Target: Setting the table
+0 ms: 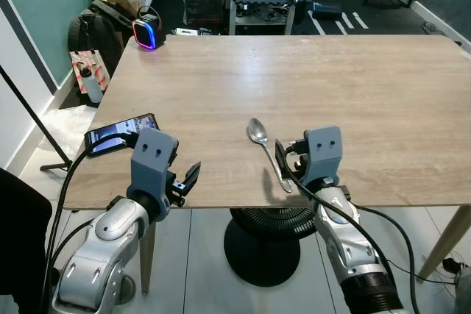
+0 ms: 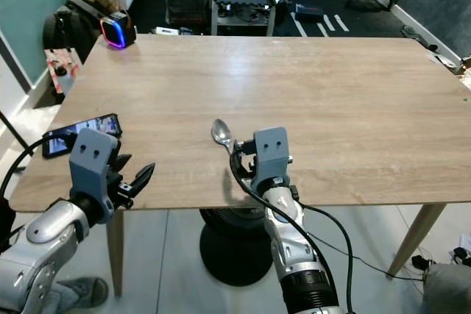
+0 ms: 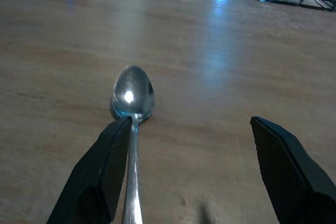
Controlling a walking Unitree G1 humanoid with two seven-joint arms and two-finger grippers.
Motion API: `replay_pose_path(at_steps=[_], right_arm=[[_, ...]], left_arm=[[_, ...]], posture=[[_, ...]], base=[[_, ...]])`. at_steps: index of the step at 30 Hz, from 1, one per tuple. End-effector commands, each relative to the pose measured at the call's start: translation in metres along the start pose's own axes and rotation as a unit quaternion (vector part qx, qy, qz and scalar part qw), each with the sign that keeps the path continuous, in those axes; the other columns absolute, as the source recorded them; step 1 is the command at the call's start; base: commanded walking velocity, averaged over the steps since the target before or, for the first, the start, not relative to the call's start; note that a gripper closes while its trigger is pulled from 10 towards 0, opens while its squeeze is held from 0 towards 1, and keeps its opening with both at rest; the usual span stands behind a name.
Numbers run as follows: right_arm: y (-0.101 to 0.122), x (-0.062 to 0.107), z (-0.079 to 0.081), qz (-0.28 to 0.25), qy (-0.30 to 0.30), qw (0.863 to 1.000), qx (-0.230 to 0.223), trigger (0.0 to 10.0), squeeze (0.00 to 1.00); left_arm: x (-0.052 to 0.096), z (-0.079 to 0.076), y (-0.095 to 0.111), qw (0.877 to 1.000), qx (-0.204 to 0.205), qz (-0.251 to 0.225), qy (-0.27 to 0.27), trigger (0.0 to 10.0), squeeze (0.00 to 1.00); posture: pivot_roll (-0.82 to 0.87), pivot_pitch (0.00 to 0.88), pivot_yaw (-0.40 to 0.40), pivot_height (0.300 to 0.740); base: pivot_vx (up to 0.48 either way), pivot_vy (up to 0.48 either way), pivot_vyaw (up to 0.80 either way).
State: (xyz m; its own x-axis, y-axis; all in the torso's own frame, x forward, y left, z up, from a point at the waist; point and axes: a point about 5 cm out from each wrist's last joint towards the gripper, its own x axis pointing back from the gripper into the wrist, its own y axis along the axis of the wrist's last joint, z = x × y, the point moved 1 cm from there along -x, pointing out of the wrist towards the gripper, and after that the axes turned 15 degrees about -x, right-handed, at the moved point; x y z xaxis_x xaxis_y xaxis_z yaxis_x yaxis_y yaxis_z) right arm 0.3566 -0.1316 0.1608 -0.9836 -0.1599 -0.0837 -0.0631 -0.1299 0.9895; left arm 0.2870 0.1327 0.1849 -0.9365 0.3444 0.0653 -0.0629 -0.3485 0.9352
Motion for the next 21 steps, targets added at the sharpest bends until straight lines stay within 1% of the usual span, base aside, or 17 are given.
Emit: replay_pose_path(at_steps=[1, 3, 5, 7, 10, 12, 14, 17, 19, 21], right_arm=[[-0.001, -0.006, 0.010, 0.030, 0.016, 0.999, -0.010, 10.0, 0.00], [0.000, -0.012, 0.021, 0.045, 0.026, 0.998, -0.018, 10.0, 0.00], [-0.004, -0.015, 0.031, 0.064, 0.032, 0.997, -0.031, 10.0, 0.00], [-0.011, -0.018, 0.040, 0.086, 0.035, 0.995, -0.047, 10.0, 0.00], [-0.021, -0.020, 0.050, 0.117, 0.038, 0.991, -0.048, 10.0, 0.00], [-0.027, -0.020, 0.052, 0.140, 0.032, 0.989, -0.044, 10.0, 0.00], [-0.027, -0.020, 0.052, 0.140, 0.032, 0.989, -0.044, 10.0, 0.00], [-0.037, -0.022, 0.047, 0.161, 0.000, 0.986, -0.037, 10.0, 0.00], [-0.038, -0.023, 0.042, 0.156, -0.023, 0.987, -0.038, 10.0, 0.00], [-0.037, -0.023, 0.041, 0.153, -0.028, 0.987, -0.040, 10.0, 0.00]], left_arm=[[-0.002, -0.001, -0.004, 1.000, -0.001, 0.003, -0.002, 10.0, 0.00], [-0.002, -0.001, -0.004, 1.000, -0.002, 0.002, -0.001, 10.0, 0.00], [-0.001, -0.001, -0.004, 1.000, -0.002, 0.002, 0.001, 10.0, 0.00], [0.000, -0.001, -0.005, 1.000, -0.002, 0.002, 0.003, 10.0, 0.00], [0.001, -0.002, -0.005, 1.000, -0.003, 0.003, 0.005, 10.0, 0.00], [0.003, -0.001, -0.005, 1.000, -0.003, 0.005, 0.006, 10.0, 0.00], [0.003, -0.001, -0.005, 1.000, -0.003, 0.005, 0.006, 10.0, 0.00], [0.007, -0.001, -0.007, 1.000, -0.003, 0.011, 0.013, 10.0, 0.00], [0.010, -0.001, -0.008, 1.000, -0.002, 0.014, 0.016, 10.0, 0.00], [0.011, -0.001, -0.008, 1.000, -0.002, 0.015, 0.016, 10.0, 0.00]], posture=[[0.11, 0.000, 0.061, 0.740], [0.12, 0.000, 0.057, 0.740], [0.12, 0.000, 0.054, 0.740], [0.14, 0.002, 0.049, 0.740], [0.15, 0.010, 0.044, 0.740], [0.15, 0.020, 0.039, 0.740], [0.15, 0.020, 0.039, 0.740], [0.17, 0.047, 0.023, 0.740], [0.18, 0.059, 0.022, 0.740], [0.19, 0.061, 0.022, 0.740]], base=[[0.000, 0.000, 0.00], [0.000, 0.000, 0.00], [0.000, 0.000, 0.00], [0.000, 0.000, 0.00], [0.000, 0.000, 0.00], [0.000, 0.000, 0.00], [0.000, 0.000, 0.00], [0.000, 0.000, 0.00], [0.000, 0.000, 0.00], [0.000, 0.000, 0.00]])
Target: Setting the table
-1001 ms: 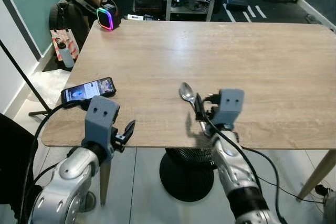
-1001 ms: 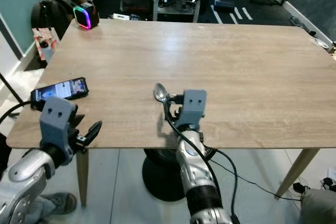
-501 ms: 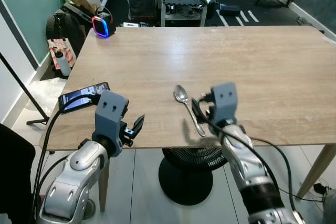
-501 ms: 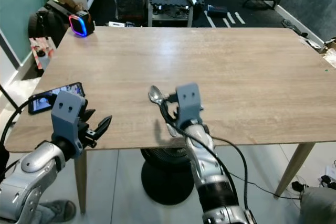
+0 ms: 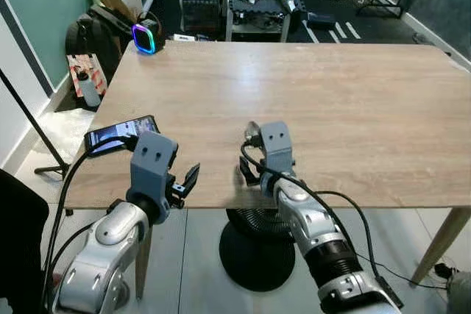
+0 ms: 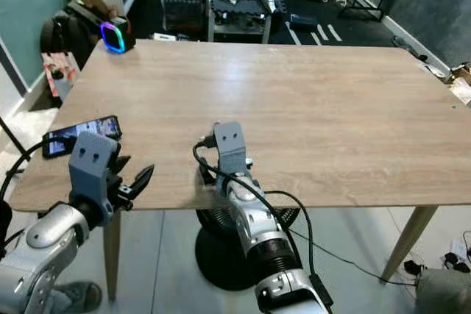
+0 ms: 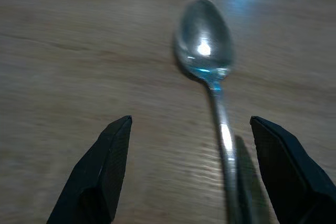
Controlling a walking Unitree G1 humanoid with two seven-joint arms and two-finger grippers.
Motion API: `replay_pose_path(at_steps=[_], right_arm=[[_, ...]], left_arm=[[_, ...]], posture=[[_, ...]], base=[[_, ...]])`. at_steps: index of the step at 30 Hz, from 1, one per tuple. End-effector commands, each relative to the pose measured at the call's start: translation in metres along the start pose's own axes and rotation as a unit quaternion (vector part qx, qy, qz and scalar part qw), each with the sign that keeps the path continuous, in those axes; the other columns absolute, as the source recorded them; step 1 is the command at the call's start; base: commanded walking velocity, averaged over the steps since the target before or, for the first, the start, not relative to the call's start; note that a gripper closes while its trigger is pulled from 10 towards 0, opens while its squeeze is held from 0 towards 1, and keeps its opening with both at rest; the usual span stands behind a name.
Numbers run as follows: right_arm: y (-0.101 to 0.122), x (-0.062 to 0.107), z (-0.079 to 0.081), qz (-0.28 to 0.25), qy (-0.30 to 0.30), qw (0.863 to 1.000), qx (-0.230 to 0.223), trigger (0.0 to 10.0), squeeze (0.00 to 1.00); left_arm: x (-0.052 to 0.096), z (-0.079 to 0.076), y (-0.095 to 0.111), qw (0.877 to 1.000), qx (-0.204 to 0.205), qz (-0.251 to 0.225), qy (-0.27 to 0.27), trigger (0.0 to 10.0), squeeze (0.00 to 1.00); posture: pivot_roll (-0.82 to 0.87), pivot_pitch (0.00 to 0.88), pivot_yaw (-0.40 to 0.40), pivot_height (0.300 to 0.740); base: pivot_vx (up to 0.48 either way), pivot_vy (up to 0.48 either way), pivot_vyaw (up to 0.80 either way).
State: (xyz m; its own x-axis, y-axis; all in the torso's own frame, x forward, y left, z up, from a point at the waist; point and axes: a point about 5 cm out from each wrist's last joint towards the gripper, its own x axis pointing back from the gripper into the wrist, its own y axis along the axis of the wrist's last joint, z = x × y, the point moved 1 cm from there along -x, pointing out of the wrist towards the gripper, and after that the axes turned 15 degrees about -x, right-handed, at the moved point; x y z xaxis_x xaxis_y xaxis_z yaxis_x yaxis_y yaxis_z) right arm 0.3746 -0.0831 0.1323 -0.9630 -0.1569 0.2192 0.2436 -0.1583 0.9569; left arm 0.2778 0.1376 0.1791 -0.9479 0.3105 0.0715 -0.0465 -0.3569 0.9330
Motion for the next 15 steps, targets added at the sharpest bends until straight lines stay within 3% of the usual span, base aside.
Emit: replay_pose_path(at_steps=[1, 6, 13, 15], right_arm=[[0.002, -0.001, -0.001, -0.008, -0.010, 1.000, -0.002, 10.0, 0.00], [0.009, -0.003, -0.005, -0.024, -0.020, 0.999, 0.003, 10.0, 0.00], [0.000, -0.003, -0.012, -0.001, -0.020, 1.000, 0.003, 10.0, 0.00], [-0.004, -0.002, -0.014, 0.008, -0.022, 1.000, 0.006, 9.5, 0.00]], left_arm=[[0.003, 0.000, -0.002, 1.000, -0.001, 0.008, 0.002, 10.0, 0.00], [0.010, 0.002, -0.005, 1.000, -0.001, 0.018, 0.004, 10.0, 0.00], [0.015, 0.006, -0.003, 1.000, -0.005, 0.022, 0.006, 10.0, 0.00], [0.017, 0.006, -0.003, 1.000, -0.004, 0.024, 0.008, 10.0, 0.00]], posture=[[0.19, 0.066, 0.024, 0.740], [0.20, 0.083, 0.032, 0.740], [0.21, 0.113, 0.035, 0.740], [0.21, 0.117, 0.032, 0.740]], base=[[0.000, 0.000, 0.00], [0.000, 0.000, 0.00], [0.000, 0.000, 0.00], [0.000, 0.000, 0.00]])
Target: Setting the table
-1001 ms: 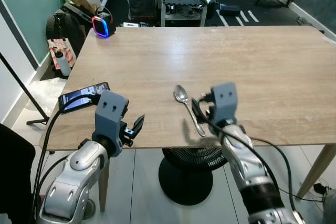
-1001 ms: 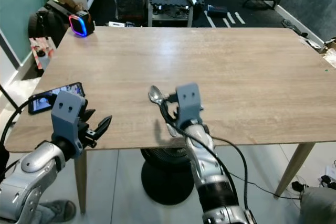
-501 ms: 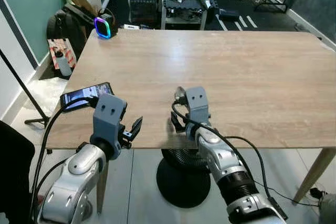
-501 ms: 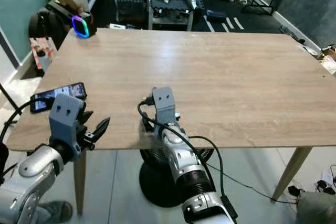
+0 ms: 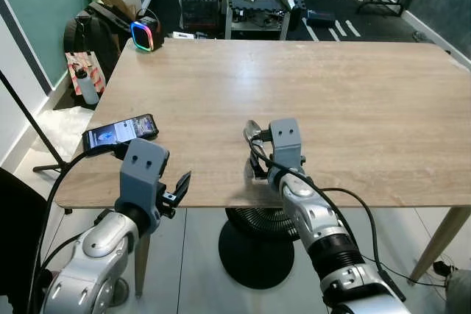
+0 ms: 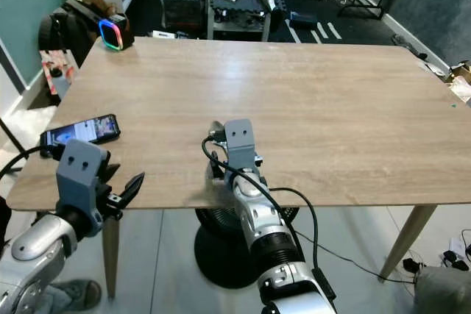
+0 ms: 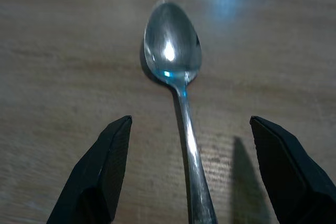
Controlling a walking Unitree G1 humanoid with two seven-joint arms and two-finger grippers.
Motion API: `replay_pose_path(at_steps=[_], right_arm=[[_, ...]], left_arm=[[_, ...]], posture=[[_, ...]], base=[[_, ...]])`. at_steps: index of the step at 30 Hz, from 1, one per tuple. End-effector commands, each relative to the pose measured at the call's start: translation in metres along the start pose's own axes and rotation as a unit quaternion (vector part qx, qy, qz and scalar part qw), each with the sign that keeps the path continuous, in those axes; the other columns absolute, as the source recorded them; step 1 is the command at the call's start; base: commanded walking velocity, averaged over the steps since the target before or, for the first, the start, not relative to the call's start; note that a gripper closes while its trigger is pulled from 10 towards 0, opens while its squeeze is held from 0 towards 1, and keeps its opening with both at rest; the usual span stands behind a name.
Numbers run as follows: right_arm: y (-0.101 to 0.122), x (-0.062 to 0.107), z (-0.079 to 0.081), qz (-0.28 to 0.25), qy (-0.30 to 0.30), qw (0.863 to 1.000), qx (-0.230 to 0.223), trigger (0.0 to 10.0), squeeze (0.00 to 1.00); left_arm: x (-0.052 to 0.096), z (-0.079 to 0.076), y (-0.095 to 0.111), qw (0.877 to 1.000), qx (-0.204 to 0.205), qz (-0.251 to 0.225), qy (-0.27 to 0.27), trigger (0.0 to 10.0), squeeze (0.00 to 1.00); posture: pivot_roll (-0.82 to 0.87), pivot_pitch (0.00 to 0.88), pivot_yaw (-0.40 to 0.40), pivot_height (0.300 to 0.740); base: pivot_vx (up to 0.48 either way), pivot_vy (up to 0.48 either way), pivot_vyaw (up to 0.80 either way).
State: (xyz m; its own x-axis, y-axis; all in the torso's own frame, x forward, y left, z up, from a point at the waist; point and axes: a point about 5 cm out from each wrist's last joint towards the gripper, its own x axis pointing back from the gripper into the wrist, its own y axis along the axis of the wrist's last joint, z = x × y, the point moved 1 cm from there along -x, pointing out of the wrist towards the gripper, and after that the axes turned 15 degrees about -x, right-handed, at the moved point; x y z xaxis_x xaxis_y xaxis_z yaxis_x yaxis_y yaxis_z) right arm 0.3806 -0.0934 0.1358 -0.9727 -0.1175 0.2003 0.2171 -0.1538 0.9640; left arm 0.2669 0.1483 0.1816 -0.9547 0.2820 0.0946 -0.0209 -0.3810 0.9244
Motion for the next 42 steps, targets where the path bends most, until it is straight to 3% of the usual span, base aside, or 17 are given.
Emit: replay_pose_path(at_steps=[1, 3, 4, 6, 7, 8, 27, 28, 30, 31, 42], right_arm=[[-0.013, 0.001, -0.005, 0.025, -0.006, 1.000, 0.003, 8.6, 0.00], [-0.015, 0.001, -0.006, 0.028, -0.009, 1.000, 0.004, 8.3, 0.00], [-0.018, 0.001, -0.006, 0.034, -0.011, 0.999, 0.005, 4.6, 0.00], [-0.022, 0.001, -0.008, 0.041, -0.016, 0.999, 0.006, 2.2, 0.00], [-0.022, 0.001, -0.008, 0.041, -0.016, 0.999, 0.006, 2.2, 0.00], [-0.024, 0.002, -0.009, 0.044, -0.017, 0.999, 0.008, 0.2, 0.00], [-0.034, 0.006, -0.029, 0.067, -0.057, 0.996, -0.009, 0.0, 0.00], [-0.035, 0.007, -0.031, 0.069, -0.062, 0.996, -0.012, 1.1, 0.00], [-0.037, 0.009, -0.034, 0.072, -0.071, 0.995, -0.020, 1.1, 0.00], [-0.038, 0.011, -0.036, 0.074, -0.074, 0.994, -0.025, 10.0, 0.00], [-0.045, 0.023, -0.051, 0.070, -0.087, 0.993, -0.042, 10.0, 0.00]], left_arm=[[0.003, -0.001, -0.002, 1.000, 0.004, 0.009, -0.001, 10.0, 0.00], [0.004, -0.001, -0.002, 1.000, 0.005, 0.010, -0.001, 10.0, 0.00], [0.005, -0.002, -0.003, 1.000, 0.006, 0.011, 0.000, 10.0, 0.00], [0.008, -0.003, -0.004, 1.000, 0.009, 0.015, 0.001, 10.0, 0.00], [0.008, -0.003, -0.004, 1.000, 0.009, 0.015, 0.001, 10.0, 0.00], [0.009, -0.003, -0.004, 1.000, 0.009, 0.017, 0.001, 10.0, 0.00], [0.012, -0.004, -0.006, 0.999, 0.016, 0.027, 0.007, 10.0, 0.00], [0.012, -0.004, -0.006, 0.999, 0.016, 0.027, 0.007, 10.0, 0.00], [0.012, -0.004, -0.006, 0.999, 0.017, 0.027, 0.007, 10.0, 0.00], [0.012, -0.004, -0.006, 0.999, 0.017, 0.028, 0.007, 10.0, 0.00], [0.010, -0.004, -0.006, 0.999, 0.017, 0.028, 0.003, 10.0, 0.00]], posture=[[0.21, 0.121, 0.029, 0.740], [0.21, 0.121, 0.029, 0.740], [0.22, 0.126, 0.027, 0.740], [0.22, 0.132, 0.025, 0.740], [0.22, 0.132, 0.025, 0.740], [0.22, 0.135, 0.024, 0.740], [0.21, 0.142, 0.019, 0.740], [0.21, 0.142, 0.019, 0.740], [0.21, 0.142, 0.019, 0.740], [0.20, 0.143, 0.020, 0.740], [0.19, 0.143, 0.030, 0.740]], base=[[0.000, 0.000, 0.00], [0.000, 0.000, 0.00], [0.000, 0.000, 0.00], [0.000, 0.000, 0.00], [0.000, 0.000, 0.00], [0.000, 0.000, 0.00], [0.000, 0.000, 0.00], [0.000, 0.000, 0.00], [0.000, 0.000, 0.00], [0.000, 0.000, 0.00], [0.000, 0.000, 0.00]])
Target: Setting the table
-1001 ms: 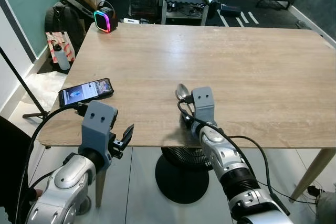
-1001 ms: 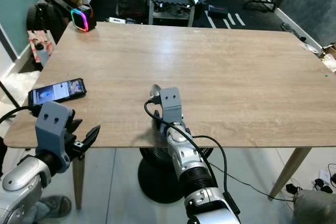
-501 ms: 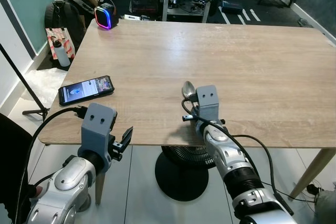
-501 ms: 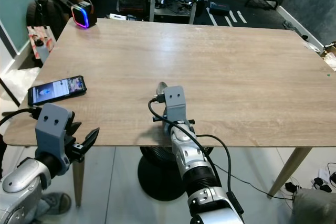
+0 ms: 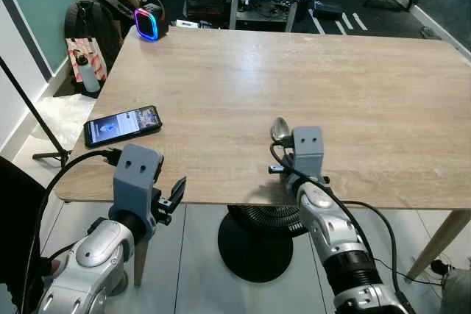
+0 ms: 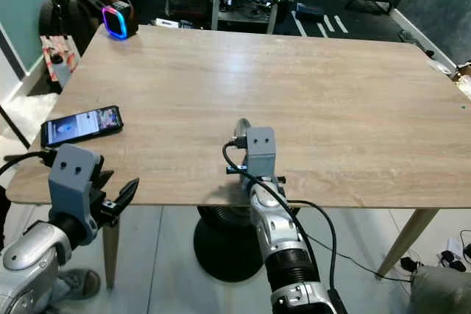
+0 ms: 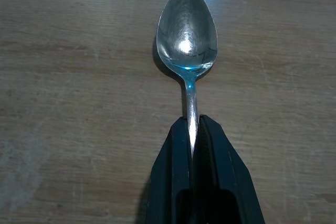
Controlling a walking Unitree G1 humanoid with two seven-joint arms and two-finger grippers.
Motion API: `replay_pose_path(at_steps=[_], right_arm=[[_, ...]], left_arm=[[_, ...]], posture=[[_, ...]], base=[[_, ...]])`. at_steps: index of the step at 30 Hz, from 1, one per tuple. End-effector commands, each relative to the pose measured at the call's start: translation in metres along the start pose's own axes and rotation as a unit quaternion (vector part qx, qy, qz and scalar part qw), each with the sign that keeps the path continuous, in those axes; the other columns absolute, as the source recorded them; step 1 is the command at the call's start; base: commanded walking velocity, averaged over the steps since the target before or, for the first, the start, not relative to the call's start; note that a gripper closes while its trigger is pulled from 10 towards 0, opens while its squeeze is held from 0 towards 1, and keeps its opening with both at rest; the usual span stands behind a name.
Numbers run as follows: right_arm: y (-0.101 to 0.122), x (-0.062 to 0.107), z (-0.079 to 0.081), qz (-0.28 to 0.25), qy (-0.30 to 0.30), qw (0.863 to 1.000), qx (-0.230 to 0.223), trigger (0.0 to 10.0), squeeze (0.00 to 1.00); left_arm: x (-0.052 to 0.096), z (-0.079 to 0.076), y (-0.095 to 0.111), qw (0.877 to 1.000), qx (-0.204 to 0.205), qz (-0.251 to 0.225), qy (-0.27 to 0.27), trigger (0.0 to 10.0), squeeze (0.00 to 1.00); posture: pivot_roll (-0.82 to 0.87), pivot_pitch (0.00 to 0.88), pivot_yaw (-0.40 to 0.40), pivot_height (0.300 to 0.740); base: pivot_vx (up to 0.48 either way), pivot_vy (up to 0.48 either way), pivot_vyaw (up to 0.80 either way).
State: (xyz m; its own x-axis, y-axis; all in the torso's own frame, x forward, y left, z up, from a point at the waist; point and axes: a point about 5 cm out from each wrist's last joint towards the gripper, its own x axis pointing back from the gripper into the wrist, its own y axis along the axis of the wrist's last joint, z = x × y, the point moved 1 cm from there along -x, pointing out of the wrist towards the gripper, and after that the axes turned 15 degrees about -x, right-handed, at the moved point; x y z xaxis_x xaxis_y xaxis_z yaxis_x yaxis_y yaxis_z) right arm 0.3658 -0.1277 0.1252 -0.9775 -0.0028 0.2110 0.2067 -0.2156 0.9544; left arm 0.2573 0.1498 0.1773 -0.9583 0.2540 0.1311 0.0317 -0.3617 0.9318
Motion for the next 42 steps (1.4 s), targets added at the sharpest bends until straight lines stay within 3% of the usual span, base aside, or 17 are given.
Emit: replay_pose_path(at_steps=[1, 19, 21, 22, 23, 30, 32, 33, 39, 42], right_arm=[[-0.034, 0.006, -0.019, 0.074, -0.028, 0.997, -0.004, 10.0, 0.00], [-0.027, 0.014, -0.021, 0.064, -0.010, 0.998, 0.012, 10.0, 0.00], [-0.028, 0.015, -0.021, 0.064, -0.010, 0.998, 0.009, 10.0, 0.05], [-0.028, 0.015, -0.020, 0.064, -0.009, 0.998, 0.008, 10.0, 0.68], [-0.027, 0.015, -0.020, 0.064, -0.009, 0.998, 0.007, 10.0, 1.00], [-0.019, 0.018, -0.020, 0.053, -0.009, 0.999, -0.006, 10.0, 1.00], [-0.014, 0.020, -0.019, 0.047, -0.006, 0.999, -0.011, 10.0, 0.95], [-0.011, 0.022, -0.018, 0.045, -0.002, 0.999, -0.018, 10.0, 0.00], [0.020, 0.040, -0.005, 0.017, 0.061, 0.992, -0.112, 10.0, 0.00], [0.044, 0.052, 0.009, -0.022, 0.129, 0.976, -0.176, 10.0, 0.00]], left_arm=[[0.001, -0.001, -0.001, 1.000, -0.001, 0.006, -0.004, 10.0, 0.00], [-0.003, -0.003, -0.001, 1.000, -0.001, 0.003, -0.007, 10.0, 0.00], [-0.004, -0.003, -0.001, 1.000, -0.001, 0.002, -0.008, 10.0, 0.00], [-0.005, -0.003, -0.001, 1.000, -0.002, 0.002, -0.008, 10.0, 0.00], [-0.005, -0.003, -0.001, 1.000, -0.002, 0.002, -0.008, 10.0, 0.00], [-0.006, -0.002, -0.001, 1.000, -0.002, 0.001, -0.008, 10.0, 0.00], [-0.006, -0.002, -0.001, 1.000, -0.002, 0.001, -0.007, 10.0, 0.00], [-0.006, -0.002, -0.001, 1.000, -0.001, 0.000, -0.008, 10.0, 0.00], [-0.008, -0.002, -0.001, 1.000, -0.001, -0.002, -0.010, 10.0, 0.00], [-0.013, -0.002, 0.003, 1.000, -0.001, -0.009, -0.012, 10.0, 0.00]], posture=[[0.19, 0.143, 0.030, 0.740], [0.18, 0.119, 0.033, 0.740], [0.18, 0.116, 0.033, 0.740], [0.18, 0.114, 0.033, 0.740], [0.18, 0.114, 0.033, 0.740], [0.17, 0.107, 0.031, 0.740], [0.17, 0.106, 0.031, 0.740], [0.17, 0.105, 0.031, 0.740], [0.16, 0.097, 0.038, 0.740], [0.15, 0.082, 0.046, 0.740]], base=[[0.000, 0.000, 0.00], [0.000, 0.000, 0.00], [0.000, 0.000, 0.00], [0.000, 0.000, 0.00], [0.000, 0.000, 0.00], [0.000, 0.000, 0.00], [0.000, 0.000, 0.00], [0.000, 0.000, 0.00], [0.000, 0.000, 0.00], [0.000, 0.000, 0.00]])
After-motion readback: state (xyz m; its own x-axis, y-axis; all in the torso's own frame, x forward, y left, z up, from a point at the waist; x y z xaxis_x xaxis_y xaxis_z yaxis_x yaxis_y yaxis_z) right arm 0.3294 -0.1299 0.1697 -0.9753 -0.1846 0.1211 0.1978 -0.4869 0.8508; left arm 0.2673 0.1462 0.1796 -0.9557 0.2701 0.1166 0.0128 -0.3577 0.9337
